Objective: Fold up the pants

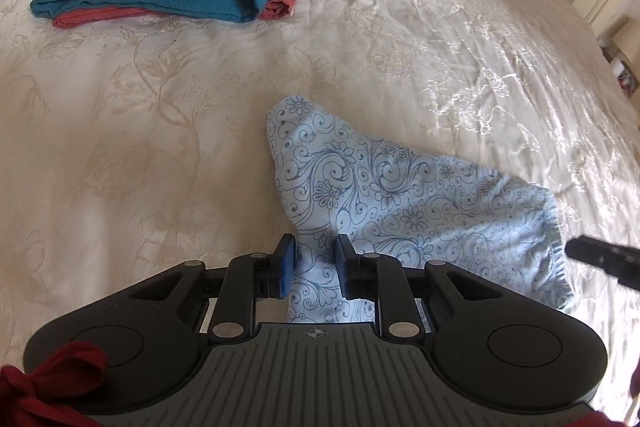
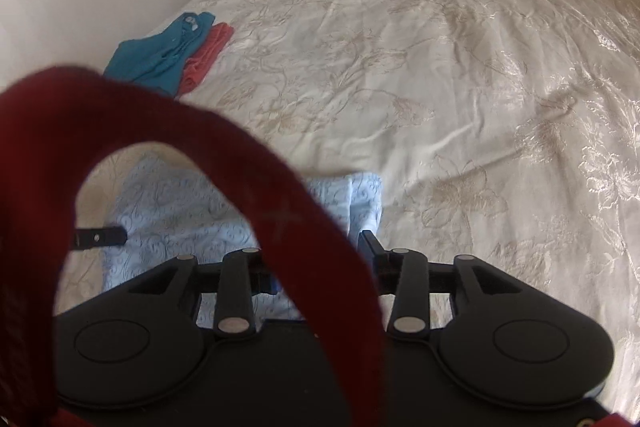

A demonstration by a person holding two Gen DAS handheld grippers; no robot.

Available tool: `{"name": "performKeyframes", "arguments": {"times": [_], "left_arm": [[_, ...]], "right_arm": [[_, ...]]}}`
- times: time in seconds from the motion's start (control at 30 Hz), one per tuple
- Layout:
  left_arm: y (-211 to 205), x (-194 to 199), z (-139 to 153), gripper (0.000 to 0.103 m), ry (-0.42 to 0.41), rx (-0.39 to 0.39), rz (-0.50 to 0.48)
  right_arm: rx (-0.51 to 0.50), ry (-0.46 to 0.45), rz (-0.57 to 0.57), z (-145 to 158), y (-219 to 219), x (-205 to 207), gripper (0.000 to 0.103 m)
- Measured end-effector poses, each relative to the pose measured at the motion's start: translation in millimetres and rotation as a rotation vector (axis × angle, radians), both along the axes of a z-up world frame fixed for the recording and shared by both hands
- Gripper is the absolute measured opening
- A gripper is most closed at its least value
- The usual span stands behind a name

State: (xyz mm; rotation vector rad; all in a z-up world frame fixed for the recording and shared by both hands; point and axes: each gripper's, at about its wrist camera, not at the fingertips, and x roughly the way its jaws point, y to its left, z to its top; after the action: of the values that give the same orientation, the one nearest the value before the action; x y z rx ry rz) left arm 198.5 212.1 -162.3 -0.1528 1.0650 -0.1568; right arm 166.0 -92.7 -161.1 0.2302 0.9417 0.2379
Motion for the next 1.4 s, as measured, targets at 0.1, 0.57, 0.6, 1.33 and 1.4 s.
{"name": "performKeyframes", "arguments": {"times": [0.1, 0.57, 0.6, 1.33, 1.4], "left_arm": [[8.0, 1.0, -5.3, 0.022, 0.015, -0.008, 0.035], [43.0, -2.7, 4.1, 0.022, 0.061, 0.078, 0.148], [42.7, -7.2, 11.0, 0.022, 0.045, 0.093, 0.155], [-49.0, -95.2, 139.7, 0.022, -0.058, 0.195, 0.123], [-52.5, -99.2, 139.3, 0.022, -0.047, 0.191, 0.115]], "right_arm": [[-0.078, 0.111, 0.001, -27.9, 5.2, -10.4, 0.048], [-0.1, 0.115, -0.053, -13.5, -11.9, -23.3, 0.049], [-0.1, 0.096, -0.06, -7.0, -12.5, -26.9, 0.049], [-0.043, -0.072, -0.024, 122.6, 32.0, -80.8, 0.051], [-0.057, -0.063, -0.019, 124.9, 36.3, -82.2, 0.052]]}}
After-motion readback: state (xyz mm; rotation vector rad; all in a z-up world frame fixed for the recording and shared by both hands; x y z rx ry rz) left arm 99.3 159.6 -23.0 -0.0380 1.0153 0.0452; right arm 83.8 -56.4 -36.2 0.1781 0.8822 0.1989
